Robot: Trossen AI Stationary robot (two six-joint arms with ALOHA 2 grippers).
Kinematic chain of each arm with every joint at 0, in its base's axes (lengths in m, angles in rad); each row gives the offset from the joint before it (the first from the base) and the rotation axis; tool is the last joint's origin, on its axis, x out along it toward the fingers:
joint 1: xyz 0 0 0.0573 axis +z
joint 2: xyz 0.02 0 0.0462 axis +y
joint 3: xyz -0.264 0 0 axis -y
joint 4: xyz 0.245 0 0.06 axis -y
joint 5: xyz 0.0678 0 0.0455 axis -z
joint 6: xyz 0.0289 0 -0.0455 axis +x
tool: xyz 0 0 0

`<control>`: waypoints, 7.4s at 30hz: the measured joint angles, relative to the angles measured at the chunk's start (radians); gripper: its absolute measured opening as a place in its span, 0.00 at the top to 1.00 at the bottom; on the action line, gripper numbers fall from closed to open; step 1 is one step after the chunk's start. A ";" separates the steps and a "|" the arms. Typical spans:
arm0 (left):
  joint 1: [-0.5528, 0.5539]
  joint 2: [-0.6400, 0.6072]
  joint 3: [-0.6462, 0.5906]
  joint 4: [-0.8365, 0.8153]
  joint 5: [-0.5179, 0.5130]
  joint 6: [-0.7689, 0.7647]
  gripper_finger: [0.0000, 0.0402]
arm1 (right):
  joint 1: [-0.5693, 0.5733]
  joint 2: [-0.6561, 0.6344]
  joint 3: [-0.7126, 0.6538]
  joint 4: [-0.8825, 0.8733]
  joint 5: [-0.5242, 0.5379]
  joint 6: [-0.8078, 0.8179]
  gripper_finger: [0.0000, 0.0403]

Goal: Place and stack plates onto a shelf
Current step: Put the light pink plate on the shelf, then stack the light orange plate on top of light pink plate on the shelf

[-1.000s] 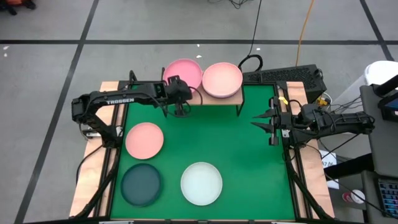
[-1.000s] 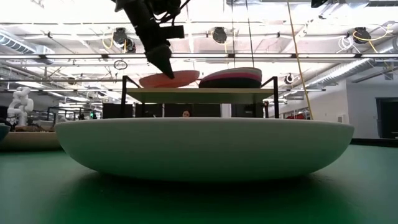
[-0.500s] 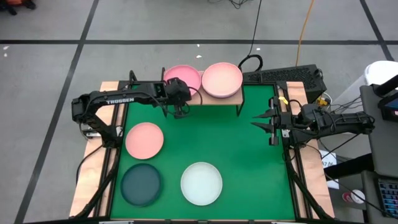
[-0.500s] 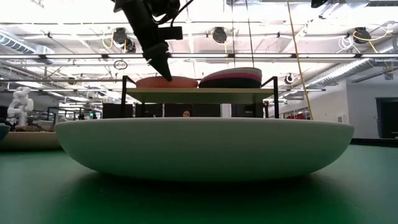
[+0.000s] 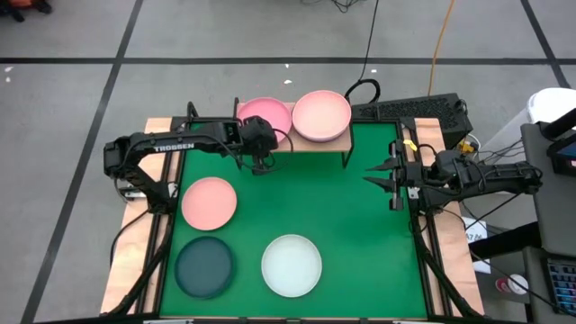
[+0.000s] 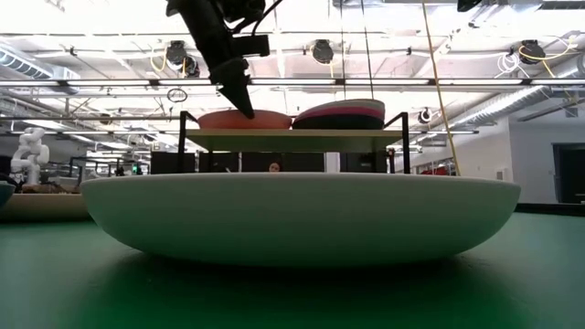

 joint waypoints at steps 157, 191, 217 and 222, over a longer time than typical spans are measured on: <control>-0.857 -0.080 -0.322 -0.232 -0.243 -1.125 0.49 | 0.000 -0.483 -0.445 0.104 -0.163 0.433 0.80; -0.834 -0.117 -0.372 -0.067 -0.251 -1.126 0.49 | 0.000 -0.481 -0.481 0.174 -0.158 0.377 0.80; -0.809 -0.116 -0.371 -0.065 -0.258 -1.046 0.49 | 0.000 -0.481 -0.481 0.165 -0.157 0.374 0.80; -0.797 -0.116 -0.371 -0.065 -0.258 -1.037 0.49 | 0.000 -0.481 -0.481 0.165 -0.157 0.378 0.80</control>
